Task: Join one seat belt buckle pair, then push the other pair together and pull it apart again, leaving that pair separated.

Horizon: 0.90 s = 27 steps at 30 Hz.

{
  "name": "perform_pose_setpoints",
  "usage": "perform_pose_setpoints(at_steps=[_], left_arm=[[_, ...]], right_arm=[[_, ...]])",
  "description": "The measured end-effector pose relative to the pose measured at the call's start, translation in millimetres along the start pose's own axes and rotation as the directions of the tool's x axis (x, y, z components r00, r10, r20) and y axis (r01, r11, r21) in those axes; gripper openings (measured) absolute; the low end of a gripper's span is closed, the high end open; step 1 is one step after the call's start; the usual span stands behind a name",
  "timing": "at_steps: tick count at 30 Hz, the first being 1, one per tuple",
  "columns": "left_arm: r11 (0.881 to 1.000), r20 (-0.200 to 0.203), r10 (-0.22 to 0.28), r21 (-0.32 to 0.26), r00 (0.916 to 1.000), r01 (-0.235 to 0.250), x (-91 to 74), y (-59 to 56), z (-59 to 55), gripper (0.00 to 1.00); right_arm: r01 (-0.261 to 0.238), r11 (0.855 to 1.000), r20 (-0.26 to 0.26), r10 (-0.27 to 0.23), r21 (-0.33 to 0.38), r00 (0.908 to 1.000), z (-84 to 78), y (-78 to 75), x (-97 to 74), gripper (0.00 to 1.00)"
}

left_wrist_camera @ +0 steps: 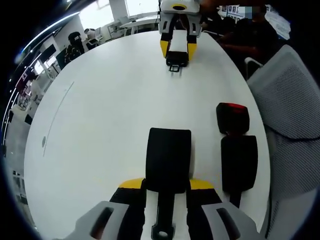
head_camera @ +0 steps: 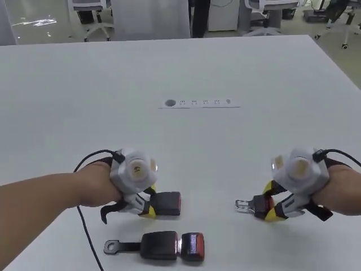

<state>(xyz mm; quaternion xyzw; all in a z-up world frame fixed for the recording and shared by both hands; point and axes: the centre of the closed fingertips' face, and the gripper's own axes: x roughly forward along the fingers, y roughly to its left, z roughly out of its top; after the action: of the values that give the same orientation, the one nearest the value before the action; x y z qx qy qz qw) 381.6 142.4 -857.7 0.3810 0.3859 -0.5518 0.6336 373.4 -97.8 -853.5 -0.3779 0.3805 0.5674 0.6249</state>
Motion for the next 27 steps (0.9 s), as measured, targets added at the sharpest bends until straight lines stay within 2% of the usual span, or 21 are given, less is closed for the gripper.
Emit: perform_pose_setpoints(at_steps=[5,27], left_arm=[[1.0,-0.007,-0.005,0.015,1.0,0.005,0.3,-0.6,0.0,0.31],[1.0,-0.033,-0.014,0.017,0.9994,0.014,0.2,-3.7,-0.1,0.31]], right_arm=[[0.009,1.0,-0.006,-0.009,0.006,0.9999,5.9,0.2,2.0,0.31],[0.018,1.0,0.056,-0.017,-0.004,0.9983,73.5,8.4,32.9,0.31]])
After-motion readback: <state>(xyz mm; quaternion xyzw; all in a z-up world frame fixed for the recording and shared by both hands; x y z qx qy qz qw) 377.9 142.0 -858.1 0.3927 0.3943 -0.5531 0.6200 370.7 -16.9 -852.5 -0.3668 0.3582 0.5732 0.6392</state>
